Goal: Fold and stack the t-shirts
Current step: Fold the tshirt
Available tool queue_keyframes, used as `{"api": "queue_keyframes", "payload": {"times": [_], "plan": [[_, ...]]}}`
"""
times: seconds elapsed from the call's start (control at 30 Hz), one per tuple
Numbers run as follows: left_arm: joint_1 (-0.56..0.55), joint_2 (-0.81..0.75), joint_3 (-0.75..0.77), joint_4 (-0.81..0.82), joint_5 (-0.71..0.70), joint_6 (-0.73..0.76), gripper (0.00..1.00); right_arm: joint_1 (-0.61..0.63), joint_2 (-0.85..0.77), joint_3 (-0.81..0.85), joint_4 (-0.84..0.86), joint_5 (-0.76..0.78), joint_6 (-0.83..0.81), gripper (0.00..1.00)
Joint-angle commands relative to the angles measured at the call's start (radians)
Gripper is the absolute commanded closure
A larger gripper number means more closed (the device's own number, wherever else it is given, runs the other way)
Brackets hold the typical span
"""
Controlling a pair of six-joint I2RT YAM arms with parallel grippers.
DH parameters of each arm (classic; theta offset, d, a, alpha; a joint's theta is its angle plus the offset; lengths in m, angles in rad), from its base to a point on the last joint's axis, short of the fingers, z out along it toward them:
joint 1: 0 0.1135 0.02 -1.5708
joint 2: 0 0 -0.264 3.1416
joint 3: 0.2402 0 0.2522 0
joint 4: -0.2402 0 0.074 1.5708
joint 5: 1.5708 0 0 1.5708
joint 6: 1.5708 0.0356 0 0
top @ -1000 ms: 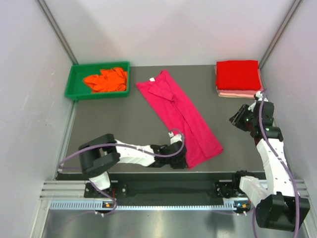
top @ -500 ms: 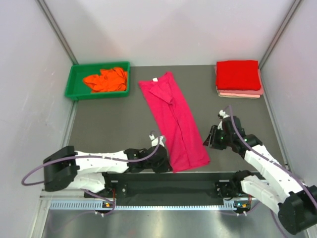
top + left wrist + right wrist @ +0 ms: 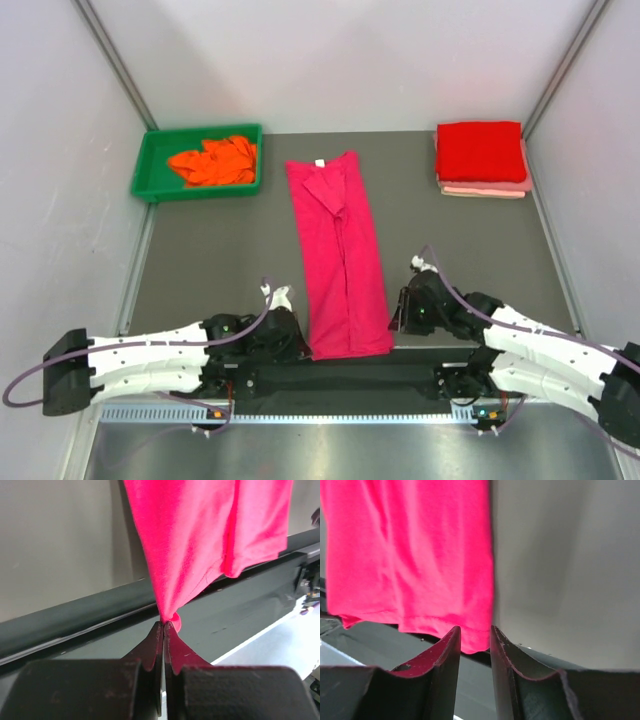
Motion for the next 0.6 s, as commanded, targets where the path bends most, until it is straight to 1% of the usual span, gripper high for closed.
{"api": "queue_keyframes", "payload": {"times": [0.0, 0.07, 0.13, 0.33, 0.57], "plan": [[-0.006, -0.037, -0.026, -0.042, 0.006, -0.02, 1.0, 0.083, 0.033, -0.012, 0.067, 0.086, 0.138, 0.69], [-0.004, -0.047, -0.029, -0.037, 0.008, -0.014, 1.0, 0.141, 0.051, -0.011, 0.063, 0.109, 0.166, 0.69], [-0.006, -0.044, -0.026, -0.035, 0.008, -0.009, 1.0, 0.162, 0.055, -0.012, 0.049, 0.129, 0.186, 0.69], [-0.006, -0.025, -0.041, -0.006, 0.026, -0.006, 1.0, 0.201, 0.022, -0.039, 0.057, 0.146, 0.239, 0.68], [-0.006, -0.024, -0.051, 0.015, 0.04, -0.006, 1.0, 0.232, 0.022, -0.068, 0.072, 0.152, 0.284, 0.67]]}}
